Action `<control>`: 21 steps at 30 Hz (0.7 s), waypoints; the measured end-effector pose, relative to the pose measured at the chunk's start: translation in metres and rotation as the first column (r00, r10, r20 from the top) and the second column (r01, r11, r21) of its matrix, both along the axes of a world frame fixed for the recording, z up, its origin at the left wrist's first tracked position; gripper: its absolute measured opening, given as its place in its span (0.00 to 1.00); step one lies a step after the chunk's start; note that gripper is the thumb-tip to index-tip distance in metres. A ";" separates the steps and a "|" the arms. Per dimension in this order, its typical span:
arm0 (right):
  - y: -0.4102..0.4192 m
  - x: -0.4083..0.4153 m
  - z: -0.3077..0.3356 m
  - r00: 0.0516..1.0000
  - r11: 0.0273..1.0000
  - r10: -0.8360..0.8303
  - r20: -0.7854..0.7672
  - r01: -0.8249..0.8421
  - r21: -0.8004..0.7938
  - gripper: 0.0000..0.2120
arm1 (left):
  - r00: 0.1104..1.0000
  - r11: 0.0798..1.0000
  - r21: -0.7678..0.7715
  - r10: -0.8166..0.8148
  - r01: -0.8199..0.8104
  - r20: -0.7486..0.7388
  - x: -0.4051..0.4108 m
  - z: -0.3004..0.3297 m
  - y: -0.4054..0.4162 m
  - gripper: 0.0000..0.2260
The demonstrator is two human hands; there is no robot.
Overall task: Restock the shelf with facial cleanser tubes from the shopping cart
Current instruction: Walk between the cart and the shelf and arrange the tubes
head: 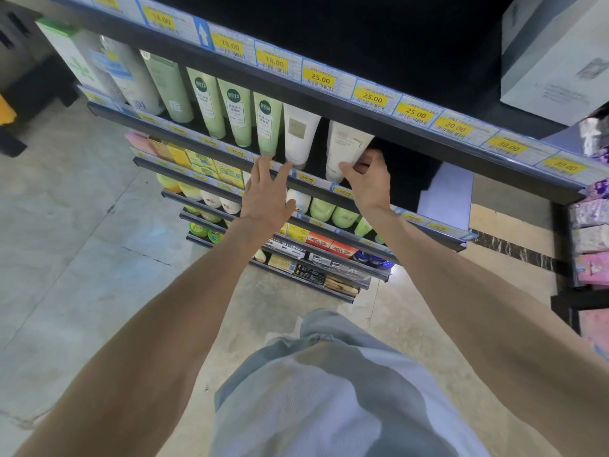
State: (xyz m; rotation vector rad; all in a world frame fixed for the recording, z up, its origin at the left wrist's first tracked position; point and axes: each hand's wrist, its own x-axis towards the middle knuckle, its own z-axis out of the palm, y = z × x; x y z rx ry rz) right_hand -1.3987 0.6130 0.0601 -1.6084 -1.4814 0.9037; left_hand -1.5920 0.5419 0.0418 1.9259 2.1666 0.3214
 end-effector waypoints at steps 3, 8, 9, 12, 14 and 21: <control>0.005 -0.004 -0.001 1.000 1.000 0.026 0.013 -0.026 -0.001 0.17 | 1.000 1.000 0.008 0.007 -0.007 0.009 0.001 0.000 0.000 0.36; 0.011 -0.012 -0.006 0.999 0.999 0.033 0.035 -0.034 0.028 0.17 | 1.000 1.000 0.015 0.004 -0.005 0.009 0.000 -0.002 0.000 0.36; 0.011 -0.012 -0.007 0.999 0.999 0.033 0.035 -0.034 0.032 0.17 | 1.000 1.000 0.019 0.004 -0.004 0.005 0.000 -0.002 0.000 0.36; 0.012 -0.012 -0.007 0.998 0.999 0.038 0.044 -0.040 0.035 0.17 | 1.000 1.000 0.026 0.006 -0.006 -0.012 0.001 -0.002 -0.001 0.36; 0.011 -0.011 -0.006 0.997 0.998 0.048 0.057 -0.050 0.039 0.16 | 1.000 1.000 0.028 0.004 -0.004 -0.016 0.001 -0.002 -0.001 0.36; 0.006 -0.008 -0.005 0.994 0.996 0.090 0.065 -0.092 0.023 0.16 | 1.000 1.000 0.006 0.010 -0.010 -0.013 0.000 -0.002 -0.001 0.37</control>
